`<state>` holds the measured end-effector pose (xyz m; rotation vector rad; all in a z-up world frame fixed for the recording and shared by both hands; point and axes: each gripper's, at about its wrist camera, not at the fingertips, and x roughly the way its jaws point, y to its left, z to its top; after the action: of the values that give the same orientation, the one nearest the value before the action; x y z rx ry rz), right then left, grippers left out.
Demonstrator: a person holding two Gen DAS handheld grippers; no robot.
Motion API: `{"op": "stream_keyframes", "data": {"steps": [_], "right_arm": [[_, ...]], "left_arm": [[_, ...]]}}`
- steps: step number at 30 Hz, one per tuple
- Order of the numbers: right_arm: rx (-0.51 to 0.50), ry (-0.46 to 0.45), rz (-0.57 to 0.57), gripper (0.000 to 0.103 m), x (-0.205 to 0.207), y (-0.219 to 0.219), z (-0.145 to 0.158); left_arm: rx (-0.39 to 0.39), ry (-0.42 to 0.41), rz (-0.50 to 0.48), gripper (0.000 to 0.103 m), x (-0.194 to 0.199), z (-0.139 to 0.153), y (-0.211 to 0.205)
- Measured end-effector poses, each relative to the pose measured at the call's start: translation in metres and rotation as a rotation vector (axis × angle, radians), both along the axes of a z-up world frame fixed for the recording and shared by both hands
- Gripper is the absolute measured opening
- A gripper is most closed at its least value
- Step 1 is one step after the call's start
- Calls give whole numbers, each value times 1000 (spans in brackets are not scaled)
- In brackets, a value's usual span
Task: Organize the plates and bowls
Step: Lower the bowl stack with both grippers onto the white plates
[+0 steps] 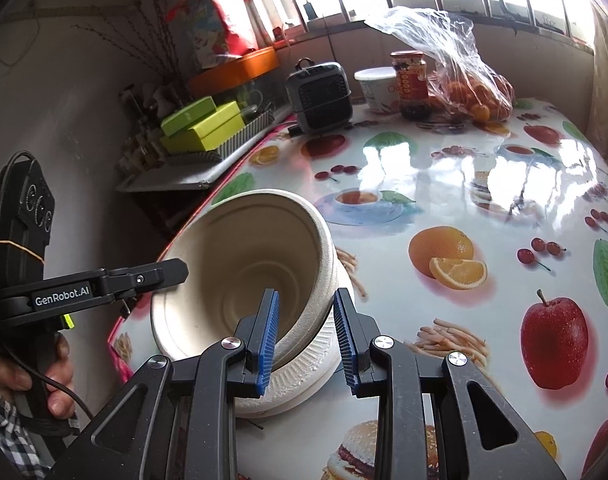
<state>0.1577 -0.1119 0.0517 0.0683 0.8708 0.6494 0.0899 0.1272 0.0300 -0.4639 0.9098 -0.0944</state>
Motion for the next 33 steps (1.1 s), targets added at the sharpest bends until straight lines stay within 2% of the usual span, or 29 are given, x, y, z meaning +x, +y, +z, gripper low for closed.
{"op": "stream_keyframes", "data": {"steps": [11,33], "right_arm": [[-16,12,38,27,3,24,-5],[-28,30,32,28,5,30,-9]], "left_arm": [[-4,9,36,18,-6,-6,21],[-16,28,38,18,-4,-15,23]]}}
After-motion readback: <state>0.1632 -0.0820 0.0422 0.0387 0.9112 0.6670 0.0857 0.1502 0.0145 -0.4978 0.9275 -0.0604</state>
